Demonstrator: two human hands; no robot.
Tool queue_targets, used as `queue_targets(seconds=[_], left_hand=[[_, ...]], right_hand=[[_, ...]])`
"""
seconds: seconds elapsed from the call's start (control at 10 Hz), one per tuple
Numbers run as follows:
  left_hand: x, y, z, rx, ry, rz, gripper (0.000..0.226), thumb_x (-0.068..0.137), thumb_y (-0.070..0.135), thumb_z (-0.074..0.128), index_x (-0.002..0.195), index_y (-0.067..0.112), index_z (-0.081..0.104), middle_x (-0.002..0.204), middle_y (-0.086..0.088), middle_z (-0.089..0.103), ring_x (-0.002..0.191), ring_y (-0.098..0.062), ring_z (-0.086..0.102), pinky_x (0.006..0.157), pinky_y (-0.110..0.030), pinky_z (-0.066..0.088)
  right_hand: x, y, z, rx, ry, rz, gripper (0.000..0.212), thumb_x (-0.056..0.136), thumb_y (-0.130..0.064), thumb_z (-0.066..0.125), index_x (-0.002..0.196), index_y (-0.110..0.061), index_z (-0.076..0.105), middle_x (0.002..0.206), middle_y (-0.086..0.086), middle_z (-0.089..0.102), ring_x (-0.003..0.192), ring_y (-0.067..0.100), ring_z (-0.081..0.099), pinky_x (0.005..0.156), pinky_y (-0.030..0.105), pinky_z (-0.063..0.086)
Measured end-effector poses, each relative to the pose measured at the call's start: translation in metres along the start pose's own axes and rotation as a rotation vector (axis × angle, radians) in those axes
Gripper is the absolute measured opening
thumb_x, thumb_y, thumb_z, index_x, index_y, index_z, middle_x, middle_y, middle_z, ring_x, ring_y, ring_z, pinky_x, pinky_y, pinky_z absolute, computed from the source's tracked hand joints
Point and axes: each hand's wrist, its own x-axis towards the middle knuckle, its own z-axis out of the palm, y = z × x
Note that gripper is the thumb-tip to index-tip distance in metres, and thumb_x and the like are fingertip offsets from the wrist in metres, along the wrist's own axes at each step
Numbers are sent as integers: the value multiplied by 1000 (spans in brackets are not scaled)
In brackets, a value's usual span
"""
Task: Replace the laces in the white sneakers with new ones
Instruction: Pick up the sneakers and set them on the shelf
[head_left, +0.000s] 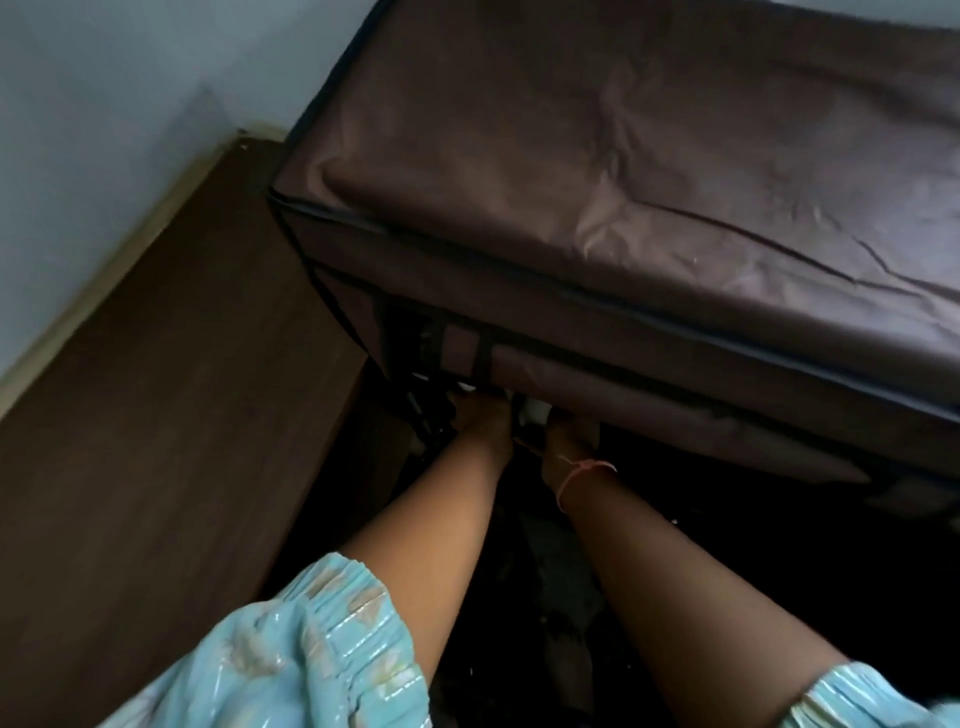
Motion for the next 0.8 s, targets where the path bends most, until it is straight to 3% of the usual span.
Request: queue_targets(seconds=[0.1, 0.2, 0.3, 0.4, 0.5, 0.6, 0.7, 0.8], left_hand=[[0, 2, 1, -70, 82, -62, 59, 94, 46, 51, 148, 26, 37, 145, -13, 48, 126, -34, 52, 105, -50, 44], [-50, -5, -14, -25, 172, -50, 57, 101, 31, 44, 152, 15, 25, 151, -16, 38, 134, -39, 42, 110, -51, 38], [-104, -25, -45, 78, 275, -25, 54, 100, 25, 45, 150, 12, 30, 150, -19, 39, 133, -39, 42, 109, -39, 37], [-137, -48, -78, 121, 288, -37, 48, 98, 22, 47, 145, 14, 39, 143, -18, 48, 126, -36, 50, 100, -36, 41], [-164, -65, -120, 142, 284, -36, 50, 97, 20, 48, 146, 15, 39, 143, -16, 49, 125, -36, 51, 104, -40, 41], [-188, -70, -171, 153, 310, -54, 50, 96, 20, 47, 145, 19, 39, 138, -16, 53, 121, -36, 54, 105, -44, 43], [-220, -75, -207, 99, 304, -67, 51, 95, 18, 47, 145, 21, 38, 136, -15, 54, 118, -34, 55, 104, -46, 45], [-243, -69, -245, -1, 374, -50, 51, 94, 14, 48, 143, 20, 39, 135, -12, 55, 117, -31, 55, 104, -45, 44]], right_hand=[[10, 10, 6, 7, 62, -22, 22, 105, -18, 41, 118, -7, 56, 106, 12, 63, 72, 19, 57, 60, 26, 54], [16, 36, -6, -126, 193, -58, 33, 104, -23, 43, 127, -3, 54, 130, 12, 59, 104, 23, 61, 86, 31, 51], [-12, 62, -28, -304, 364, -73, 37, 103, -25, 45, 127, 1, 55, 130, 14, 59, 119, 32, 56, 86, 29, 40], [-50, 96, -41, -233, 433, -71, 36, 98, -26, 52, 124, -3, 58, 125, 22, 61, 115, 39, 57, 91, 37, 45], [-93, 133, -41, -219, 498, -72, 37, 93, -26, 55, 126, -10, 58, 119, 21, 62, 111, 40, 58, 92, 40, 47], [-139, 165, -36, -222, 476, -98, 19, 93, -19, 52, 111, -22, 58, 104, 10, 65, 94, 30, 60, 82, 34, 45], [-175, 188, -37, -265, 413, -90, 25, 93, -22, 50, 117, -24, 56, 104, 5, 62, 92, 25, 61, 81, 36, 48], [-206, 206, -31, -379, 267, -105, 33, 96, -21, 49, 128, -14, 52, 116, 16, 59, 97, 25, 59, 81, 35, 46]])
